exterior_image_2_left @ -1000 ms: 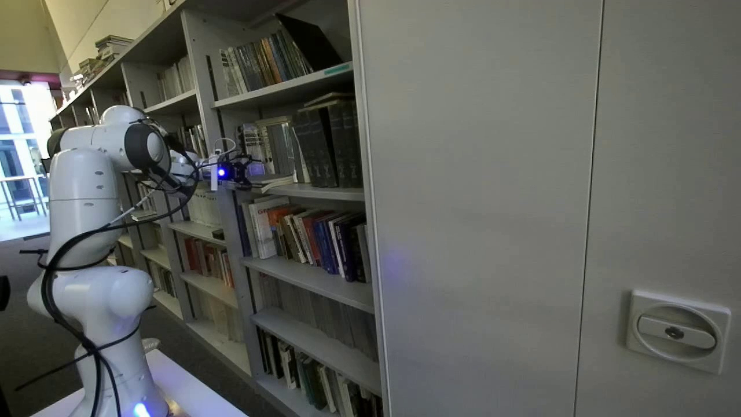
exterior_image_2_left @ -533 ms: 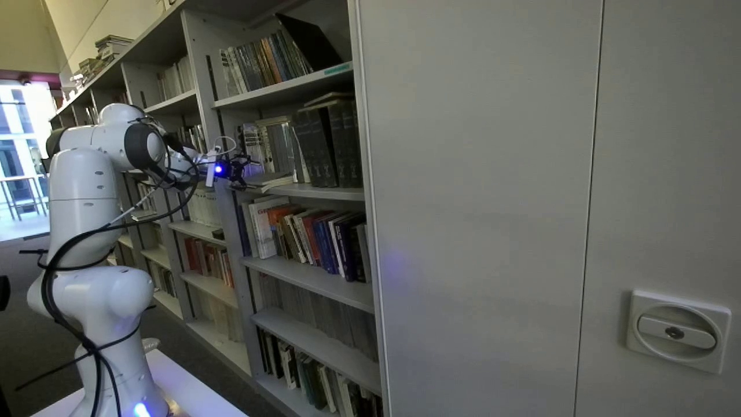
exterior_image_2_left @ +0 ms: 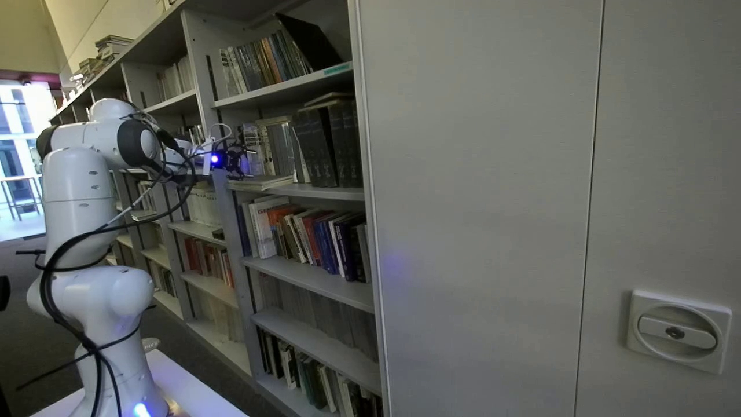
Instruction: Remove a book from the top of the upright books and put it on top of the books stacked on the book shelf
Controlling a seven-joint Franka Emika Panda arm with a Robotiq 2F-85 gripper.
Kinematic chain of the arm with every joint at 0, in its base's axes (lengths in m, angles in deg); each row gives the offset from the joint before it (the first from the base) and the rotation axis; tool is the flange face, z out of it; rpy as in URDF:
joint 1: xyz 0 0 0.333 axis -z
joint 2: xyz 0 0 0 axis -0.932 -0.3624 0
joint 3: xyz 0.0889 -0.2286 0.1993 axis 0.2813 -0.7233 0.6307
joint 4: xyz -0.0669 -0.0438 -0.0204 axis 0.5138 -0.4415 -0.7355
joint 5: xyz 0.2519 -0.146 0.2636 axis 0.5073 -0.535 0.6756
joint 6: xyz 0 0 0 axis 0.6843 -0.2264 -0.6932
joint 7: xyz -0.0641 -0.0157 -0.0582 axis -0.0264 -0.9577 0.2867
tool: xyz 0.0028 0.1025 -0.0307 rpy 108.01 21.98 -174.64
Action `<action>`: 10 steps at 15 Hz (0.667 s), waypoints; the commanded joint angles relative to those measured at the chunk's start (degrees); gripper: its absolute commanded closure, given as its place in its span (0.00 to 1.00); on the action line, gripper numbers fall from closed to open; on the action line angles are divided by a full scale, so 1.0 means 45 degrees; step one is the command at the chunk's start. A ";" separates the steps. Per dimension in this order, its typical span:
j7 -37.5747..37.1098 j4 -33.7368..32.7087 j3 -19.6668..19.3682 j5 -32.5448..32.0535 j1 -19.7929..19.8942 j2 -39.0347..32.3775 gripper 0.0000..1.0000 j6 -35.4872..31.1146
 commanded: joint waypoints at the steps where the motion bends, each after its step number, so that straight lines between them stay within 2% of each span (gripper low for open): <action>1: 0.0882 0.0159 -0.0082 -0.0561 0.0011 0.0804 0.00 -0.0091; 10: 0.3113 0.0603 -0.0078 -0.0236 0.0163 0.2074 0.00 -0.0026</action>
